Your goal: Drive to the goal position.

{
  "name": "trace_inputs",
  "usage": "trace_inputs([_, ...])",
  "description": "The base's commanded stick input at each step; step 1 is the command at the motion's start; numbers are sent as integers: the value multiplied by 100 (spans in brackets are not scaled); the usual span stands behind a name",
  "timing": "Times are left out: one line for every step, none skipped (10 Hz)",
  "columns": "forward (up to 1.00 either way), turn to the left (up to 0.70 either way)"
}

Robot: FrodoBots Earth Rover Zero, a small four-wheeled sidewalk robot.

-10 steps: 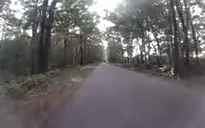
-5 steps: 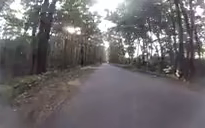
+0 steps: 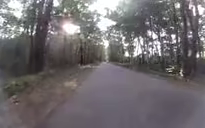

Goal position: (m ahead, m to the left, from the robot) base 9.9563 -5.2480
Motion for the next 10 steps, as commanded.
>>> trace_inputs([70,1])
trace_inputs([70,1])
trace_inputs([70,0])
trace_inputs([70,1])
trace_inputs([70,0])
trace_inputs([70,0])
trace_inputs([70,-1])
trace_inputs([70,1])
trace_inputs([70,1])
trace_inputs([70,0])
